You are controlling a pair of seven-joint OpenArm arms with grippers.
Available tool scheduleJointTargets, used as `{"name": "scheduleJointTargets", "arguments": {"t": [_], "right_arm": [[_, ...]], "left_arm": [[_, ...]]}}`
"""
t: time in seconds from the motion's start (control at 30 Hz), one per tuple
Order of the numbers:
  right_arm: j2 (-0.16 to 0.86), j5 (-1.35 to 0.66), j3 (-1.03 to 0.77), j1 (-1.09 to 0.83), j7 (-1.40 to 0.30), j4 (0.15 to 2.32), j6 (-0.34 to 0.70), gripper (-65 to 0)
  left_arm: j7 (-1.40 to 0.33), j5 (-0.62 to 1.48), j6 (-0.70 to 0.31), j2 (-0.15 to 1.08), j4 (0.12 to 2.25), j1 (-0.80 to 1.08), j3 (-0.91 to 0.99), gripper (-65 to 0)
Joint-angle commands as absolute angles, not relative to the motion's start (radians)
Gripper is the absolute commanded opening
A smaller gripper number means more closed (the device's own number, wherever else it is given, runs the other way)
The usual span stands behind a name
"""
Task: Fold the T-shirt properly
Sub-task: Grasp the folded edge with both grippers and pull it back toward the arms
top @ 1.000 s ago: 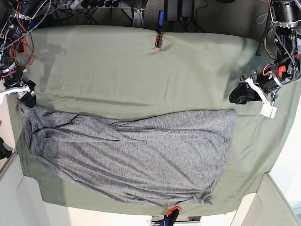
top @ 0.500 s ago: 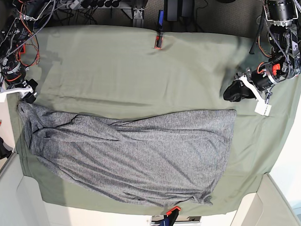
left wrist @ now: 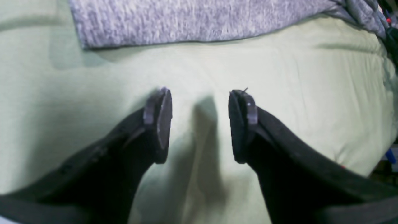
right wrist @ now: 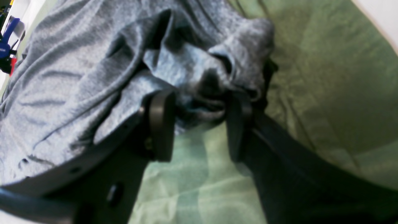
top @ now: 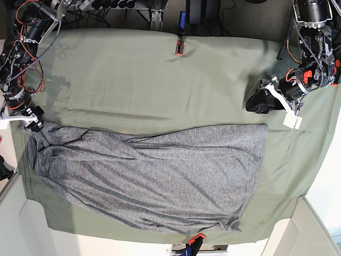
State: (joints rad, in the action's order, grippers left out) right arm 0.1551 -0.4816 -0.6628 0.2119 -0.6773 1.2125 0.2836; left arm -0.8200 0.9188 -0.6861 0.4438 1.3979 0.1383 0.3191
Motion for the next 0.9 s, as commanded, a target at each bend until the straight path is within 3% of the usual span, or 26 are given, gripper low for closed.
{"name": "scheduleJointTargets", "arguments": {"t": [0.0, 0.23, 0.6, 0.87], "right_arm": [[0.165, -0.482, -0.664, 0.225, -0.677, 1.22, 0.284, -37.6], [0.165, -0.479, -0.664, 0.227, -0.652, 1.22, 0.291, -37.6], [0.166, -0.478, -0.664, 0.227, -0.656, 1.22, 0.295, -37.6], [0.165, -0.477, -0.663, 0.227, -0.655, 1.22, 0.295, -37.9]], "left_arm": [[-0.791, 0.923, -0.691, 0.463, 1.412, 0.127, 0.326, -33.0], [-0.714, 0.796, -0.615, 0.457, 1.388, 0.07, 0.326, -33.0], [-0.698, 0.731, -0.613, 0.429, 1.157, -0.13, 0.326, -33.0], [-0.654, 0.694, -0.614, 0.429, 1.145, -0.163, 0.326, -33.7]]}}
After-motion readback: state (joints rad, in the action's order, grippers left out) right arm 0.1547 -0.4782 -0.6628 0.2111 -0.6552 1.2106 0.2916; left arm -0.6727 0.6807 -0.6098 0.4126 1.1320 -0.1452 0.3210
